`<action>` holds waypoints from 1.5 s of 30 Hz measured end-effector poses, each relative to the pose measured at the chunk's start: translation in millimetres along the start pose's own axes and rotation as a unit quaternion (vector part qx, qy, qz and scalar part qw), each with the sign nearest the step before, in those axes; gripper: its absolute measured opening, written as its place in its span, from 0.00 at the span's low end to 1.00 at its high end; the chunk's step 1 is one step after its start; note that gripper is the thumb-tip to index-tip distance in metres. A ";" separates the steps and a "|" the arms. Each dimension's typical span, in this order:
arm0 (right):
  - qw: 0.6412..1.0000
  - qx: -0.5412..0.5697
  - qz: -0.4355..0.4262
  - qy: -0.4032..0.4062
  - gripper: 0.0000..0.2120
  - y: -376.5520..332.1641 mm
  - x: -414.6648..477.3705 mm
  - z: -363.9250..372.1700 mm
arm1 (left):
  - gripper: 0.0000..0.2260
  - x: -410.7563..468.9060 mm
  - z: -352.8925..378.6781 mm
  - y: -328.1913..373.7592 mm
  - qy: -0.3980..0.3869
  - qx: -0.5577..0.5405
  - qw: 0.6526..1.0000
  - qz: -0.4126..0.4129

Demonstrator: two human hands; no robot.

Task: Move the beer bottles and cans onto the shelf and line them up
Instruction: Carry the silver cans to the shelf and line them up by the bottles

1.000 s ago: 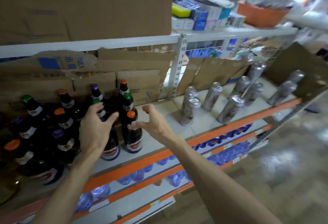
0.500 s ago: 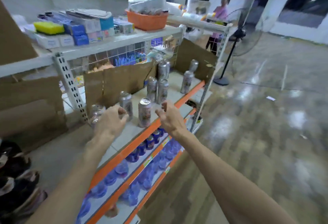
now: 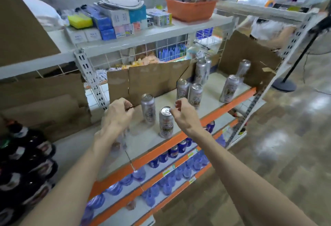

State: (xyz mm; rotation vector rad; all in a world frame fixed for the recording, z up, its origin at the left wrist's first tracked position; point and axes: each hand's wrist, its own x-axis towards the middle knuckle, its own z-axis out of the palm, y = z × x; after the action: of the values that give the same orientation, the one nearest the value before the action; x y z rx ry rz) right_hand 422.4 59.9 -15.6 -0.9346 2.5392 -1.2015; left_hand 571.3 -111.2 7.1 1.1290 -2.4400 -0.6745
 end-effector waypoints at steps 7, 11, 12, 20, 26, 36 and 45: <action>0.992 -0.083 -0.067 -0.067 0.18 -22.4 93.8 62.4 | 0.25 80.3 6.3 -56.9 -0.102 0.012 0.989 -0.108; 0.978 -0.134 -0.070 -0.143 0.20 -25.1 127.0 91.7 | 0.31 85.1 17.3 -83.8 -0.156 0.000 0.978 -0.139; 0.975 -0.135 -0.064 -0.164 0.21 -25.1 132.1 96.5 | 0.29 83.5 18.7 -85.6 -0.160 0.002 0.977 -0.139; 0.960 -0.127 -0.099 -0.227 0.18 -27.5 151.6 111.1 | 0.24 83.1 26.9 -87.2 -0.132 -0.031 0.981 -0.136; 0.945 -0.160 -0.113 -0.263 0.20 -21.5 156.1 101.9 | 0.24 79.1 27.7 -80.4 -0.088 -0.012 0.983 -0.162; 0.926 -0.204 -0.219 -0.230 0.19 -96.0 159.7 110.8 | 0.27 64.0 -43.9 -70.7 0.127 -0.007 0.955 -0.268; 0.899 -0.111 -0.327 -0.269 0.12 -209.4 124.8 134.7 | 0.28 12.1 -110.4 -82.3 0.230 0.008 0.920 -0.318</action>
State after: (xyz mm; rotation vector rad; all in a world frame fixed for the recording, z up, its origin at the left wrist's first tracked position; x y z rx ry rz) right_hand 476.5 -201.2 64.8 -1.9634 1.9767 -0.6146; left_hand 670.0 -196.5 52.8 1.8678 -1.6770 -0.4799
